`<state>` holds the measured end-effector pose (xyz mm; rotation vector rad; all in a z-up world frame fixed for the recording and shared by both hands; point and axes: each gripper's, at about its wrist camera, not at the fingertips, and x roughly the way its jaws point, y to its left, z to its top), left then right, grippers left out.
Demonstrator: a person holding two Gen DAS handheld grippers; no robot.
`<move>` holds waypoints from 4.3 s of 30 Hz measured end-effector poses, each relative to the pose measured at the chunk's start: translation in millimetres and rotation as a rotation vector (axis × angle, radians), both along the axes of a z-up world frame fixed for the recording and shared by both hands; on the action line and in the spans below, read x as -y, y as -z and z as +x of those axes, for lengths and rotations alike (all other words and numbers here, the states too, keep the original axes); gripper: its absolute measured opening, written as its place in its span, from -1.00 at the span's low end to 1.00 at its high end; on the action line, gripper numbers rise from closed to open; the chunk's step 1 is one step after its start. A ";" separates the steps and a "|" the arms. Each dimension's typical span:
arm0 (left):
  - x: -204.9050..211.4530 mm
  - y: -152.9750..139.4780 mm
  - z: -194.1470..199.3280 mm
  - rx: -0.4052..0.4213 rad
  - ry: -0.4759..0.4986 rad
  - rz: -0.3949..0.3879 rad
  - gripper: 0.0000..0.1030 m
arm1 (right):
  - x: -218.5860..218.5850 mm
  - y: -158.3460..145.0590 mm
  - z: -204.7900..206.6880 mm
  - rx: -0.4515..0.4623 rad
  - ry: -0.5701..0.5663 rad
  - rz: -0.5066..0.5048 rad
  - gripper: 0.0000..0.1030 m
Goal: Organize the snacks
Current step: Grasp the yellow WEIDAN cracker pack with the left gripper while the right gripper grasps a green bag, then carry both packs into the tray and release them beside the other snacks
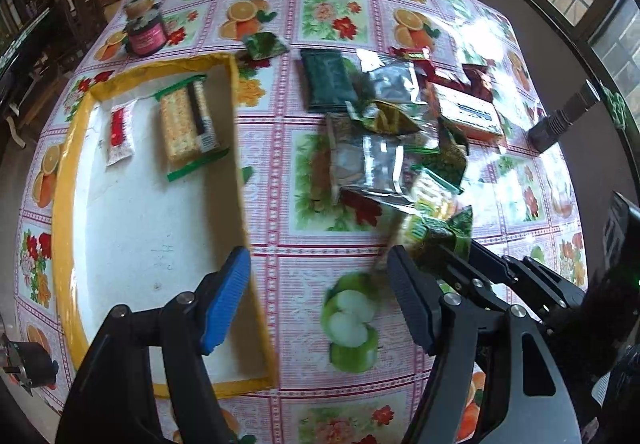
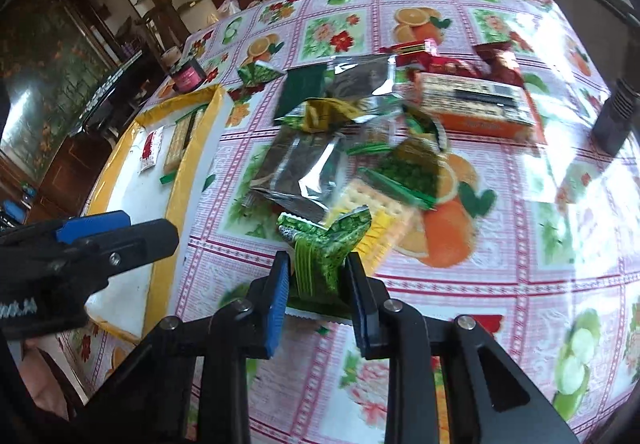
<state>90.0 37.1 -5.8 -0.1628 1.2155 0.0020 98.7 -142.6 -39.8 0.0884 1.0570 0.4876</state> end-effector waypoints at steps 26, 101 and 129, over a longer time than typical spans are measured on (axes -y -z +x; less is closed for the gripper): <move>96.7 65.9 46.4 -0.075 0.202 0.115 0.00 | 82.5 14.5 -22.8 -0.013 0.097 -0.066 -0.46; 32.6 2.6 -87.9 0.174 0.186 0.061 -0.07 | 5.1 -44.0 -77.6 0.154 0.016 -0.142 -0.44; -185.1 20.2 -8.7 0.068 -0.254 0.131 -0.06 | -217.7 -20.8 14.0 0.085 -0.296 -0.054 -0.45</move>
